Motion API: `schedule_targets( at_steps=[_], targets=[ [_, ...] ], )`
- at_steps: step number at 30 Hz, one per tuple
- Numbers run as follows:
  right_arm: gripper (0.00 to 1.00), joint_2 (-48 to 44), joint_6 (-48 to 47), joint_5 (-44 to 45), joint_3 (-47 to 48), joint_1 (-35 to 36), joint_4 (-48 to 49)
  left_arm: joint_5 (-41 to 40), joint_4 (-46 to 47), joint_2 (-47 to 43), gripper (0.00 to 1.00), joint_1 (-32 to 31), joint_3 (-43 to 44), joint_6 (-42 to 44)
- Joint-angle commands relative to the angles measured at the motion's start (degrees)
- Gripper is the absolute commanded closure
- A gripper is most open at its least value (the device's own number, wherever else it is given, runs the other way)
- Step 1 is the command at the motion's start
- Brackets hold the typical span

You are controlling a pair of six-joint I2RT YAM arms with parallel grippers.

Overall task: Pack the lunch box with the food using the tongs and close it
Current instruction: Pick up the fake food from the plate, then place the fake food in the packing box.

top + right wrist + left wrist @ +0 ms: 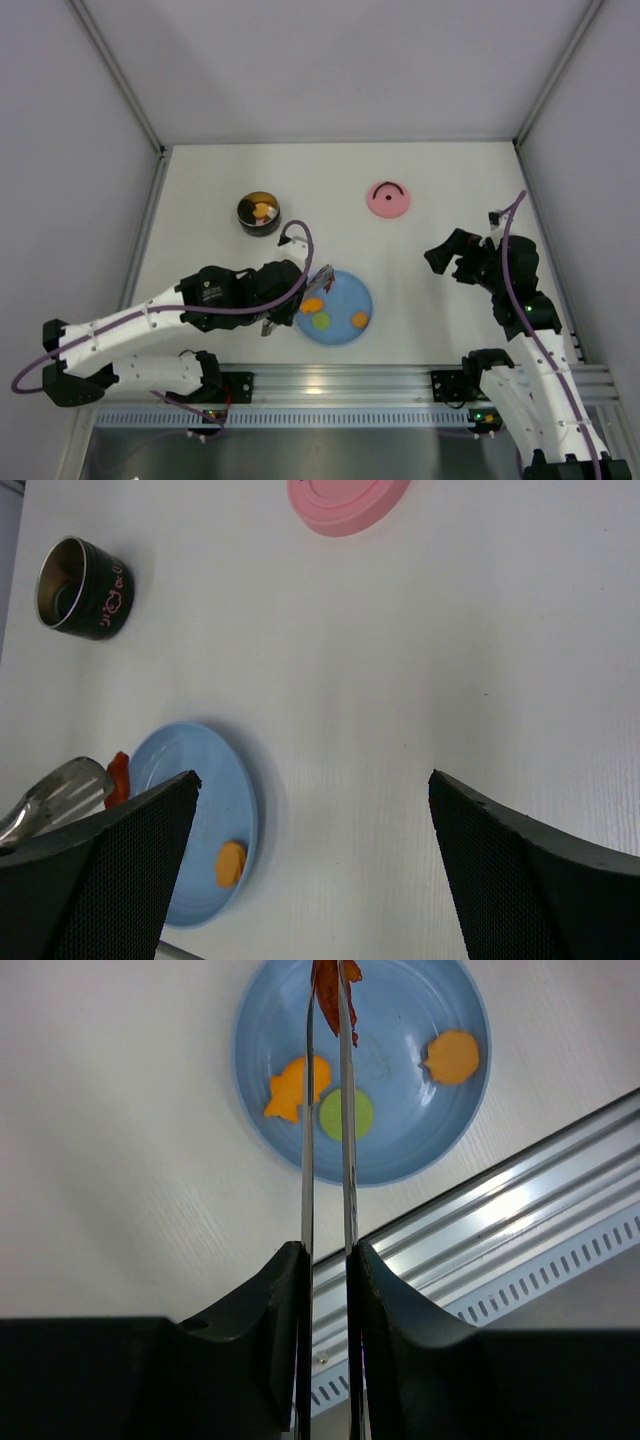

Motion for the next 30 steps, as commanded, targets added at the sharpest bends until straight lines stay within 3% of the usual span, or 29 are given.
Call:
schedule_targets(
  at_steps=[1, 7, 11, 20, 30],
  targets=[
    [0.04, 0.4, 0.0, -0.6, 2.2, -0.9, 0.5, -6.3, -1.2, -2.1, 0.82, 1.1, 4.2, -2.0],
    [0.04, 0.4, 0.4, -0.9, 1.8, -0.9, 0.9, -8.0, -0.4, -2.7, 0.80, 11.0, 6.0, -0.4],
    [0.04, 0.4, 0.4, -1.0, 1.3, -0.9, 1.3, -3.4, 4.5, -2.7, 0.80, 23.9, 6.4, 4.6],
    [0.04, 0.3, 0.0, -1.3, 0.9, -0.8, 1.2, 8.6, 12.2, 3.7, 0.81, 44.3, 8.1, 10.1],
    [0.04, -0.1, -0.5, -1.3, 0.5, -0.9, 1.0, 12.8, 18.5, 8.9, 0.80, 51.1, 6.3, 10.1]
  ],
)
